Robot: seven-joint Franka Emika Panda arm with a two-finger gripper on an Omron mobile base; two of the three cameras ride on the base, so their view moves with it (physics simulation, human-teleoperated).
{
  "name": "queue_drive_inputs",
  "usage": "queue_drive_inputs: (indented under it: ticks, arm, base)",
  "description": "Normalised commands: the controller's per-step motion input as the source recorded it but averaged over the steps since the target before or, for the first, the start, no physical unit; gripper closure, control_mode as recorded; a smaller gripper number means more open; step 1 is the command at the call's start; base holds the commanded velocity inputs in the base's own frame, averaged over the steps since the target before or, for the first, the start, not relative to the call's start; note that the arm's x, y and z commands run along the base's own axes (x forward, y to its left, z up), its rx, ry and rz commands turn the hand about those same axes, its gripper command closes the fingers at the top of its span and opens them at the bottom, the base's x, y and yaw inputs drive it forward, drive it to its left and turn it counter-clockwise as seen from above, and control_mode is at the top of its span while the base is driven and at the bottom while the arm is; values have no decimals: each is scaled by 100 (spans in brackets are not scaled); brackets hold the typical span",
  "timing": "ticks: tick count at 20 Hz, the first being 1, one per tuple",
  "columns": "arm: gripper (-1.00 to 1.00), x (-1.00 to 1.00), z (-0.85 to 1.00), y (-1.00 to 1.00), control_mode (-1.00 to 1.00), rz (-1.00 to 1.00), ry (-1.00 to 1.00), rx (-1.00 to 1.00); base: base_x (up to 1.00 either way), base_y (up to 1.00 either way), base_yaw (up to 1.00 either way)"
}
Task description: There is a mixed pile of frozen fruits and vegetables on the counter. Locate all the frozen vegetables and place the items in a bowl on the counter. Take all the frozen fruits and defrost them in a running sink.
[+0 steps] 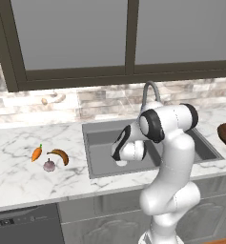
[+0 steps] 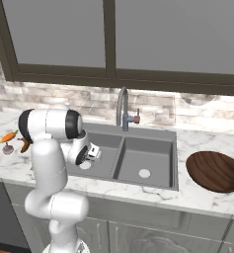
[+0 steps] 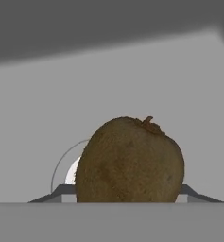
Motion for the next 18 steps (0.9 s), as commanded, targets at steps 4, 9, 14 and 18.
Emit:
queue_drive_inputs:
  ticks: [4,9,14,18]
  arm:
    - [100,14,-16,0,-100,0,0,0]
    - [100,10,-15,0,-100,0,0,0]
    - [-100,5,-9,0,-100,0,0,0]
    - [-100,0,3,0,-100,0,0,0]
  base:
    - [0,0,0]
    - [0,0,0]
    - [0,0,0]
    - [0,0,0]
